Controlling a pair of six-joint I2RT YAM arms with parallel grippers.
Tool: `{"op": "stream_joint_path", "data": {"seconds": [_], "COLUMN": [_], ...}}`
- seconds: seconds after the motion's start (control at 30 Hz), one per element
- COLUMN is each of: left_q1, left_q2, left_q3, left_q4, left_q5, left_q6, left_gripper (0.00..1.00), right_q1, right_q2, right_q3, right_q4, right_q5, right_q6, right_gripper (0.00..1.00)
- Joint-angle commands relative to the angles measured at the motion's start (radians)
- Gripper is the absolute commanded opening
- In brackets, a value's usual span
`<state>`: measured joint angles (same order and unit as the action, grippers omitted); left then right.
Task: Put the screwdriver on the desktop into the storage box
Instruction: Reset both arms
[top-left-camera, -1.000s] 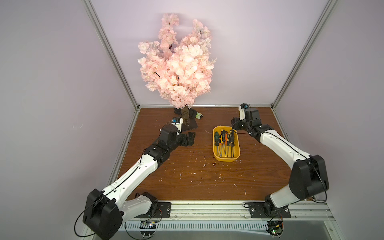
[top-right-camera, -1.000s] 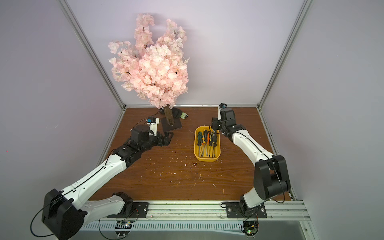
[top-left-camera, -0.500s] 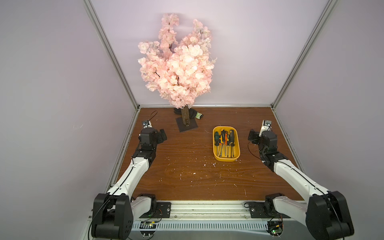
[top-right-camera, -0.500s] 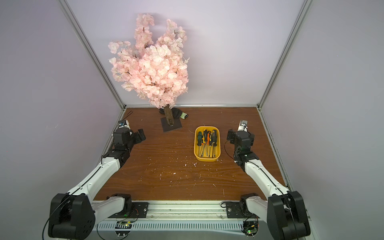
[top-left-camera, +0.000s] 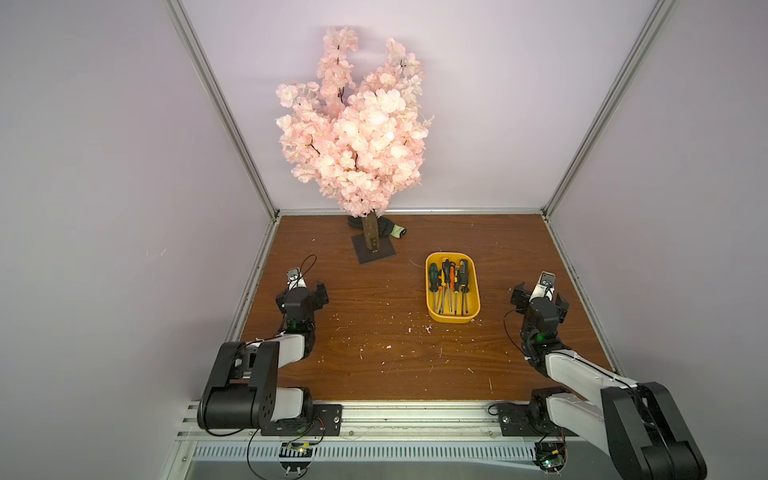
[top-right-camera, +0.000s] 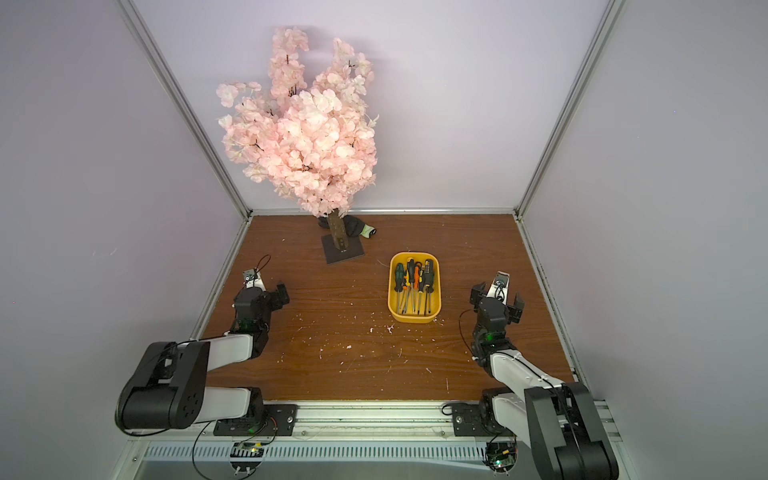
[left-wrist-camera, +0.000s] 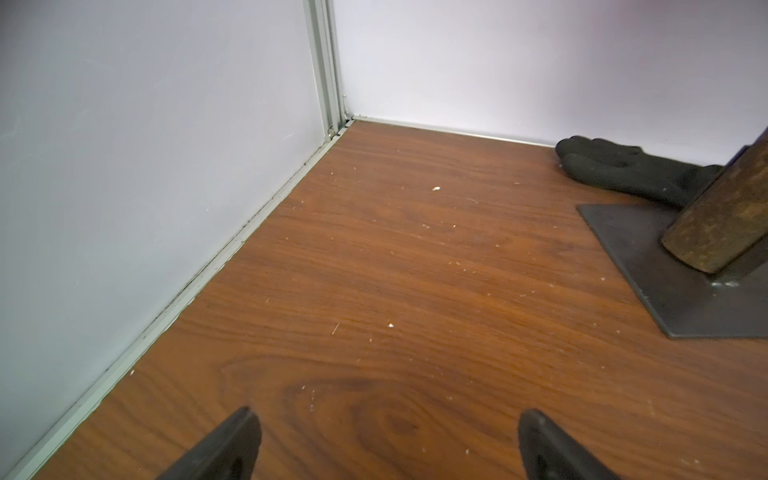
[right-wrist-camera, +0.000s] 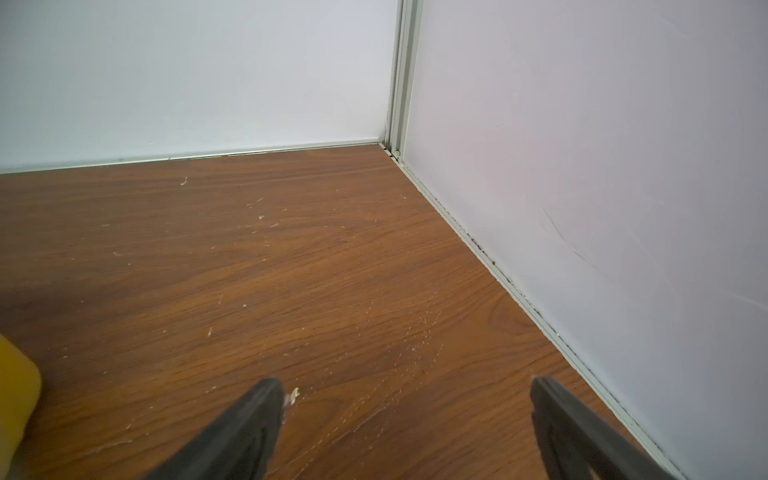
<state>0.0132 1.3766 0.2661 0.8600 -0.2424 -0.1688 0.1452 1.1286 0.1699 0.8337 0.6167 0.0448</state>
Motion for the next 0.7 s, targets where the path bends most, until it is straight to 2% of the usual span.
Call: {"op": "stream_joint_path", "data": {"seconds": [0.0,0.07,0.17,0.2,0.23,0.3,0.33,0.4,0.5,0.67], "left_q1": [0.004,0.004,-0.028,-0.043,-0.053,-0.058,-0.058,-0.058,-0.058,-0.059], "left_q2": [0.028,0.066,0.137,0.182,0.19,0.166,0.17,0.177,0.176,0.177], "left_q3": [0.003,-0.037,-0.094,-0.113,-0.112,-0.078,-0.08,-0.082,-0.084,-0.087], "left_q4": [0.182,0.29,0.458,0.563,0.591,0.478,0.485,0.504,0.505,0.51], "left_q5": [0.045,0.041,0.032,0.018,0.008,-0.004,-0.003,-0.003,-0.003,-0.003], "left_q6": [0.055,0.059,0.093,0.119,0.131,0.126,0.126,0.13,0.13,0.13], "left_gripper": [1.0,1.0,0.99,1.0,1.0,1.0,1.0,1.0,1.0,1.0], "right_q1": [-0.008,-0.007,-0.008,-0.007,-0.008,-0.006,-0.005,-0.008,-0.016,-0.015], "right_q2": [0.049,0.113,0.249,0.304,0.351,0.447,0.449,0.385,0.433,0.414], "right_q3": [-0.038,-0.046,-0.067,-0.078,-0.083,-0.074,-0.06,0.029,-0.001,0.016], "right_q4": [0.324,0.392,0.551,0.628,0.696,0.776,0.743,0.476,0.619,0.553], "right_q5": [-0.082,-0.154,-0.163,-0.181,-0.222,-0.274,-0.264,-0.244,-0.254,-0.251], "right_q6": [0.008,-0.018,-0.027,-0.035,-0.051,-0.09,-0.088,-0.053,-0.063,-0.054], "right_gripper": [0.99,0.99,0.99,0.99,0.99,0.99,0.99,0.99,1.0,0.99]}}
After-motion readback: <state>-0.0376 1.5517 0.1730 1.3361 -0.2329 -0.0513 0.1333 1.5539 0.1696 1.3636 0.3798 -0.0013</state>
